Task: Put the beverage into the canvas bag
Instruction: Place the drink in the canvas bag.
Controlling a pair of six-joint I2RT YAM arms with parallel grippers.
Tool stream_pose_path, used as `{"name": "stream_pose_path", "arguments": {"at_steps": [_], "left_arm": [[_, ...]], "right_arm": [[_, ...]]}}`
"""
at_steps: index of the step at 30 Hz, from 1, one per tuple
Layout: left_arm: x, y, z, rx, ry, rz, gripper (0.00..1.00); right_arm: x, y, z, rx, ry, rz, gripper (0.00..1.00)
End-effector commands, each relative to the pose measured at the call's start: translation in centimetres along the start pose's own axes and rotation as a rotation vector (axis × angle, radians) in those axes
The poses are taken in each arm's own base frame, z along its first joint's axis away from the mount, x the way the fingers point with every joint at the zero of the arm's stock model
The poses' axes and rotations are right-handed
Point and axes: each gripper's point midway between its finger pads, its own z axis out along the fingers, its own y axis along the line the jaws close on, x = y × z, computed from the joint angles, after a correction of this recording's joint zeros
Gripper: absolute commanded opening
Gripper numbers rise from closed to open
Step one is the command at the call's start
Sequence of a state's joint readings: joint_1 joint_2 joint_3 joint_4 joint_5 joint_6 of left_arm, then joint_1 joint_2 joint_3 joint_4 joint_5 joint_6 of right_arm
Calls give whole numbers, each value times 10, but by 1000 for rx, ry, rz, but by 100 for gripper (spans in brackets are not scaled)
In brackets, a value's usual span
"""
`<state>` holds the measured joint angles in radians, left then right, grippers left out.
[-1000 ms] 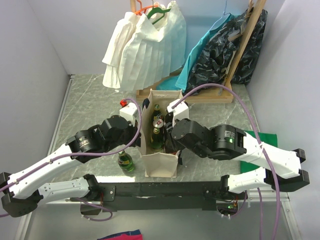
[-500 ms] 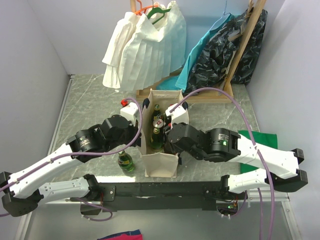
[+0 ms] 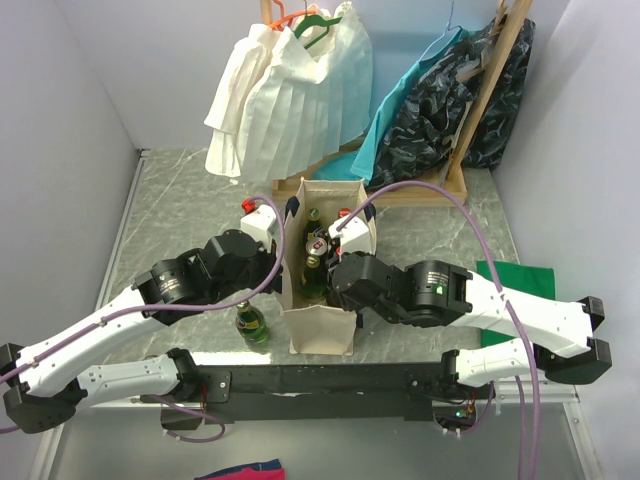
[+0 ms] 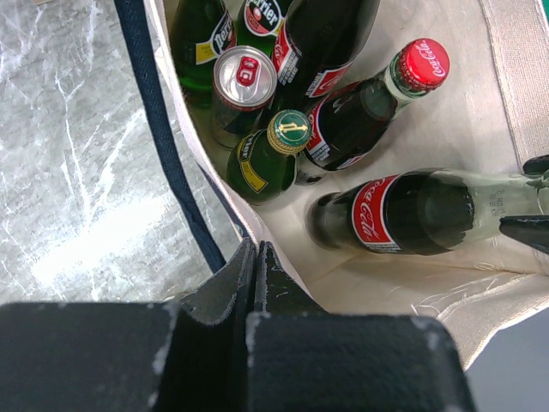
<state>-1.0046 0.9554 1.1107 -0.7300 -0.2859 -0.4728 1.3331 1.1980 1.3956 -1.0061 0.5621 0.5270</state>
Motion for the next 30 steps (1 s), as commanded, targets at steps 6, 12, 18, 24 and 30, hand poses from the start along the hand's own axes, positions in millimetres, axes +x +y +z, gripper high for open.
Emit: {"name": "stream_pose_path", "arguments": {"at_steps": [6,12,18,24,30], "left_arm": [[-45,-12,-21,59,-155,-33,1],[-43,-10,-20,56,-152,-33,1],[-43,-10,-21,56,-152,-33,1],[-45,-11,-22,56,-156,-33,1],[-45,-11,-20,55,-155,-28,1]], "right_arm": [[-36,1,-12,-17,-150,108,0],[-29,4,-5,-12,-123,97,0],[-21,9,2,-7,-89,86,0],[-20,6,2,5,-91,98,0],[-25,3,-2,12,-110,105,0]]}}
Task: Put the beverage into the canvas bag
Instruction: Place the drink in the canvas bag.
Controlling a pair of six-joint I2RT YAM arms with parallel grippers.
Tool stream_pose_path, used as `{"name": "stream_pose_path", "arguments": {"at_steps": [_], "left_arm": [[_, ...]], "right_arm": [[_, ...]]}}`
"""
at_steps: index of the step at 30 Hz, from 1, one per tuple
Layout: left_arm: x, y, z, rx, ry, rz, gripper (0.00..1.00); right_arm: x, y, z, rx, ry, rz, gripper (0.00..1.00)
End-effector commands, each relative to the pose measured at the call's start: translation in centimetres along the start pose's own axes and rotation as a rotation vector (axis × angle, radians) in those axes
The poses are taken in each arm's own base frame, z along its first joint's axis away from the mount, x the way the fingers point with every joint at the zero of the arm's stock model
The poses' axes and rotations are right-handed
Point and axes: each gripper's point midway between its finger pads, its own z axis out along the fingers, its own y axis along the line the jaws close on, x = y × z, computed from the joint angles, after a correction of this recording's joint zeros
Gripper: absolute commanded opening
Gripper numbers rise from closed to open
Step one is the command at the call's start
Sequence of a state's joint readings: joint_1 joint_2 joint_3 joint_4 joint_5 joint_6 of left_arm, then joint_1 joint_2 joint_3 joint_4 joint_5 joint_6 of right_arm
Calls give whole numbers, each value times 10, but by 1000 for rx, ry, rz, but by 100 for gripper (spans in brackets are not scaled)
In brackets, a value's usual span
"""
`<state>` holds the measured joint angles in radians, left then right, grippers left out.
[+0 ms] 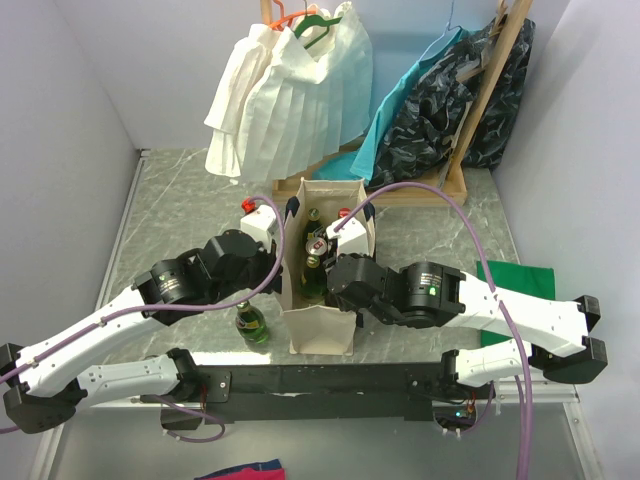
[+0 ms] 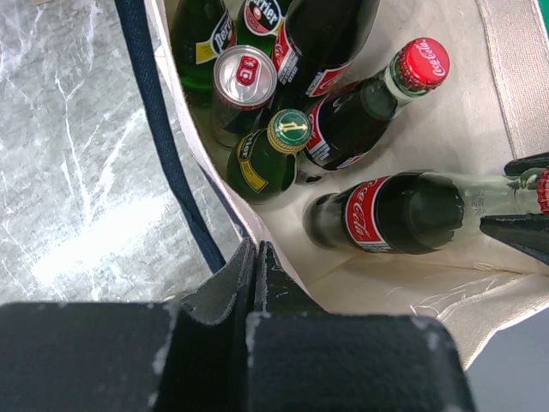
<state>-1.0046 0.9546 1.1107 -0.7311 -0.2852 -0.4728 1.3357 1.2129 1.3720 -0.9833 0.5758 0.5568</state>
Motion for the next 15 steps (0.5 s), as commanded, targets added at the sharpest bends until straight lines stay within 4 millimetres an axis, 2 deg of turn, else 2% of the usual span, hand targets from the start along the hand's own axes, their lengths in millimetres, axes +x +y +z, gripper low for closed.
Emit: {"name": "stream_pose_path", "arguments": {"at_steps": [1,9,15], "left_arm": [[-45,-11,-20,56,-155,-28,1],[-47,-11,-20,57,-158,-23,1],[-46,-11,-20,55,-157,-23,1]], "right_arm": [[-31,0,-11,-2,-114,90,0],[-35,0,-11,2,-120,86,4],[-36,2,-11,-4,-120,89,14]]}}
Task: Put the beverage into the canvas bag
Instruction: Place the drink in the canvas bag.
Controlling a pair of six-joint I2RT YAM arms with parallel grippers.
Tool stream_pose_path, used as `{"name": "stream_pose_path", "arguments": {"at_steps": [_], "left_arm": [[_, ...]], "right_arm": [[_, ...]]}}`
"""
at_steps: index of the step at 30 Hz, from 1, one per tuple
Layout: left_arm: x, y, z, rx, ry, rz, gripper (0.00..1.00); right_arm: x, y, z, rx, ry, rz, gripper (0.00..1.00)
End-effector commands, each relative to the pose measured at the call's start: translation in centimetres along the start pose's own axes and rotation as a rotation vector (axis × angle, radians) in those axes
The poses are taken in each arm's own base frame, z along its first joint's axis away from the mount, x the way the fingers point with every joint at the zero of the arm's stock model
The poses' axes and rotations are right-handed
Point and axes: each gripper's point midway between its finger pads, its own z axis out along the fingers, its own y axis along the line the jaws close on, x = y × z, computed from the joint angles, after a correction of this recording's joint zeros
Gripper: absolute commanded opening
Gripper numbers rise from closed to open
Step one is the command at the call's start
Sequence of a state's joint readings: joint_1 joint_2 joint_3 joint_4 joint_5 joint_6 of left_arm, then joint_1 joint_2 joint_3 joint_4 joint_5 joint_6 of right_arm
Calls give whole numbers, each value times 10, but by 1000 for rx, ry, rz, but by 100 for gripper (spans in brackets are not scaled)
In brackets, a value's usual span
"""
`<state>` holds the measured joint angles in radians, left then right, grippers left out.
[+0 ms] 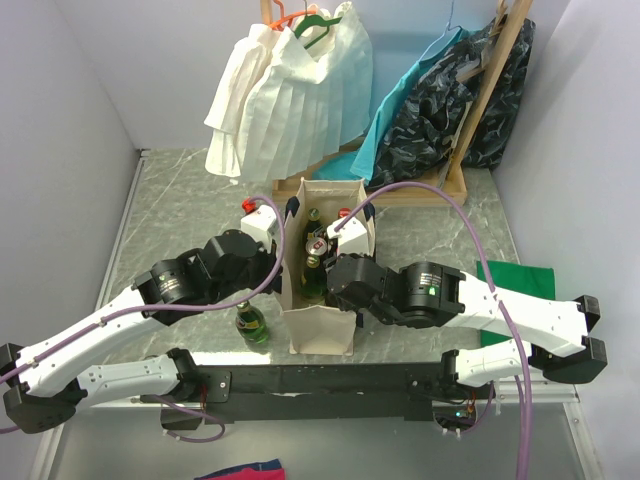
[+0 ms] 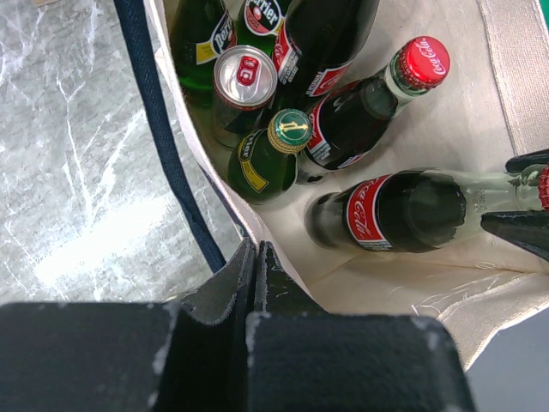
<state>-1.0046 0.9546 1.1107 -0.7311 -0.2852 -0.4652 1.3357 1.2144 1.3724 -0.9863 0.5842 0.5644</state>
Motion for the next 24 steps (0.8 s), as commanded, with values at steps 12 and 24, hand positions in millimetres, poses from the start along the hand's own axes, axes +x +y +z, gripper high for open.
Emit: {"name": "stream_pose_path", "arguments": {"at_steps": [12,24], "left_arm": [[-43,-8,-23,49,-158,-44,1],[-42,-9,-21,50,-155,-42,1]], "right_arm": [[-36,4,-12,-16,-116,85,46],[-37,4,-12,-12,-120,85,63]]}}
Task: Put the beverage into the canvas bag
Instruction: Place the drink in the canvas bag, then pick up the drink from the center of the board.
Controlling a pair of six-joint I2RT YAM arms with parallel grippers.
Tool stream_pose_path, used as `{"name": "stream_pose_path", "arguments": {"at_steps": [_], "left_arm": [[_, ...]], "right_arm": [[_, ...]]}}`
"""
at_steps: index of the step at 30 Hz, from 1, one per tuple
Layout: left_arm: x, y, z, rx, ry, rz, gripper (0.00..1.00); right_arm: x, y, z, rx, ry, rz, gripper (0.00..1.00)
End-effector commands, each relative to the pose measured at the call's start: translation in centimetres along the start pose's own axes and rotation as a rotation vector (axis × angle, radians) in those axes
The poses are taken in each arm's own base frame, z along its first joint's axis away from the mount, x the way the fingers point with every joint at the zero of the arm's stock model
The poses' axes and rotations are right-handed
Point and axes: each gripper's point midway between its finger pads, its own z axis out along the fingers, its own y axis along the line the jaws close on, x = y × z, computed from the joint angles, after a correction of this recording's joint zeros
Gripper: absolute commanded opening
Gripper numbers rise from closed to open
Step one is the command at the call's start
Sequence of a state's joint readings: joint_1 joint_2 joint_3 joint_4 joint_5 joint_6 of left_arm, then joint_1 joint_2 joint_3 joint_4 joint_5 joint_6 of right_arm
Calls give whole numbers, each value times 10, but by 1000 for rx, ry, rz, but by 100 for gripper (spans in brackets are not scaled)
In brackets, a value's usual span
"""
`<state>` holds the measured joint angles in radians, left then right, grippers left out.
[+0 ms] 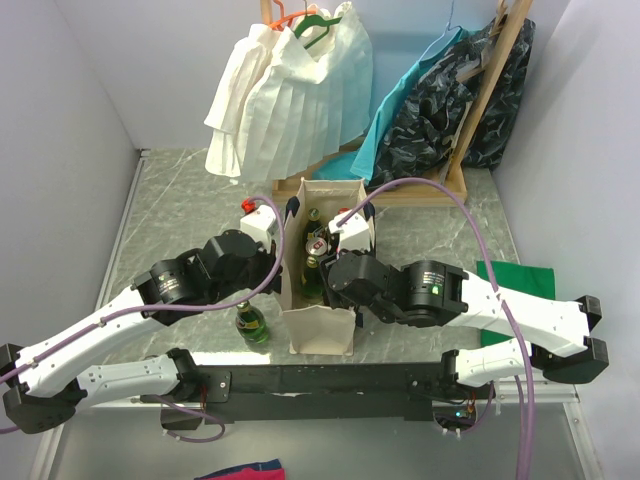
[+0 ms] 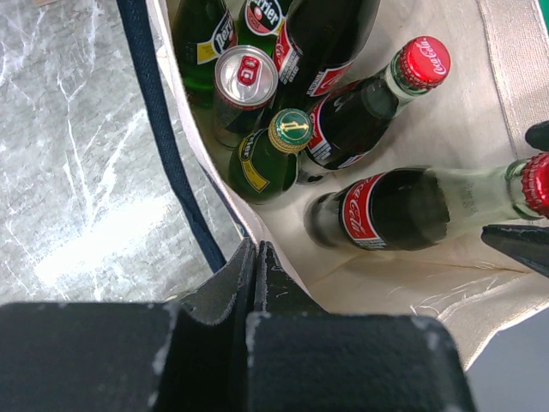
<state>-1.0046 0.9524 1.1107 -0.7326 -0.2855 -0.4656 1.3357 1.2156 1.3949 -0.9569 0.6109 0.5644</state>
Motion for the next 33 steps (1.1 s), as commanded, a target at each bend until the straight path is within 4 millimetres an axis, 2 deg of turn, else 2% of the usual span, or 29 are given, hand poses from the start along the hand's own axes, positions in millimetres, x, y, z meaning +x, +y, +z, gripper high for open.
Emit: {"name": "stream_pose_path", "arguments": {"at_steps": [1,7,13,20,32,33], "left_arm": [[-42,-9,-20,50,-154,-42,1],[-44,-8,-21,46,-157,-43,1],[-45,-9,-19,45,-162,-36,1],[-48,-10,-19,47,-166,-34,1],[-58,-10,-24,39,-185,-37,1],[-60,-11,-25,40,-190,-36,5]], "right_arm": [[-23,2,-9,-8,-72,56,65],[-31,-1,-14,-4,-94,66,69],[-50,-2,-25,-28,-158,93,74],[-71,-17,-41,-7,-248,161,75],[-72,-26,-43,19,-273,188,78],[-72,-26,-42,19,-273,190,78]]}}
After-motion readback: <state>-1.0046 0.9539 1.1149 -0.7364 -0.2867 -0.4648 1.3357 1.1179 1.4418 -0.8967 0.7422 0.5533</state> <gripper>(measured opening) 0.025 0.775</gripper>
